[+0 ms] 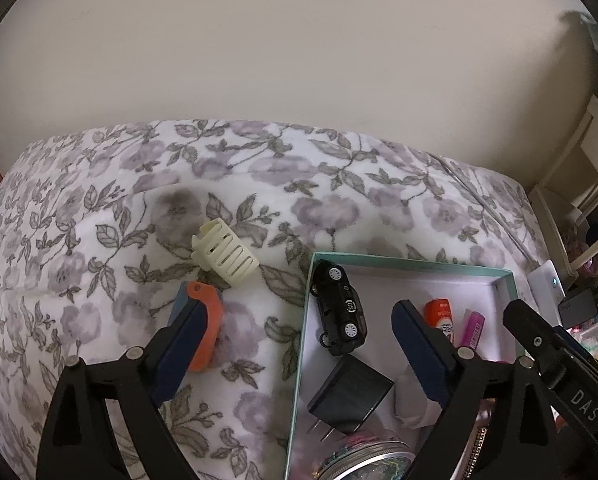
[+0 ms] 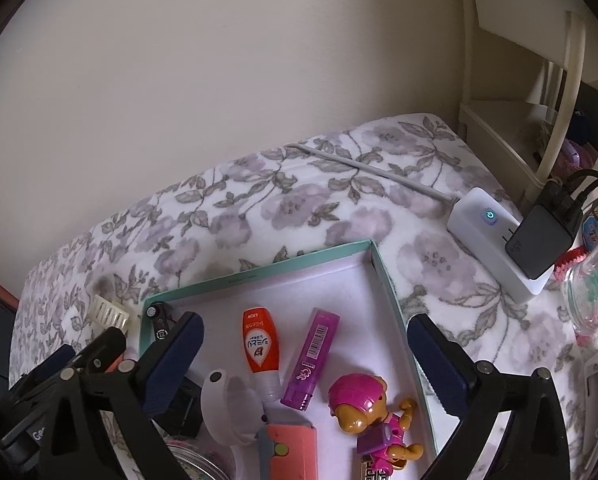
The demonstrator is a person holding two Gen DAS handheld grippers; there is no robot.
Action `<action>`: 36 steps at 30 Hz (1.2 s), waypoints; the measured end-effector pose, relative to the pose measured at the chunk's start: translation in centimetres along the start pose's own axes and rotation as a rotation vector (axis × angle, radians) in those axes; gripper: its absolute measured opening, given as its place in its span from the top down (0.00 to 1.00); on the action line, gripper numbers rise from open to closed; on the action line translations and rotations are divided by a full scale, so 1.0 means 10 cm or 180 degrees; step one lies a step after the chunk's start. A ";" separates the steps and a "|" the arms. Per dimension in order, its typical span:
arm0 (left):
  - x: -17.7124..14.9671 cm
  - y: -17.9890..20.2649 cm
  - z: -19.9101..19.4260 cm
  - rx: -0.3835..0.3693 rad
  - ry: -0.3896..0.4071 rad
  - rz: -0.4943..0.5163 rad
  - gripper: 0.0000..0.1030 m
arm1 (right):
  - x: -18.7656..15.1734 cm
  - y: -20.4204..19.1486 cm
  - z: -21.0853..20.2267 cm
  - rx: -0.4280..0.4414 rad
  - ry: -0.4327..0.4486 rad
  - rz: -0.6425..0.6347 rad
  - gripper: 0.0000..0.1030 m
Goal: Organize rigid objects
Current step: 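Move the left gripper toward the orange-and-blue block while the right gripper approaches the cream hair clip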
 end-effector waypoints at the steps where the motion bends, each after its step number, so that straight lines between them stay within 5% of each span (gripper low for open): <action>1: 0.00 -0.01 0.01 0.0001 -0.0004 -0.0024 0.09 | 0.00 0.00 0.00 0.0002 0.0007 0.0002 0.00; 15: 0.03 -0.14 0.01 -0.0027 -0.0112 -0.0161 0.09 | -0.02 -0.16 -0.01 -0.0001 0.0003 -0.0136 0.00; 25: 0.15 -0.72 -0.07 0.0193 -0.0123 -0.0454 0.09 | -0.13 -0.71 -0.02 0.0140 -0.0012 -0.0555 0.00; 36: 0.20 -1.38 -0.20 0.0175 -0.0118 -0.0701 0.09 | -0.26 -1.24 0.01 0.0421 0.0032 -0.0819 0.00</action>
Point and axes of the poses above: each gripper's, at about its wrist camera, not at the fingertips, and z roughly the way its jaws point, y to its right, x to its top, the point moved 2 cm from there along z, roughly the way its jaws point, and after that the axes turned 13 degrees about -y, right-handed, at the moved point
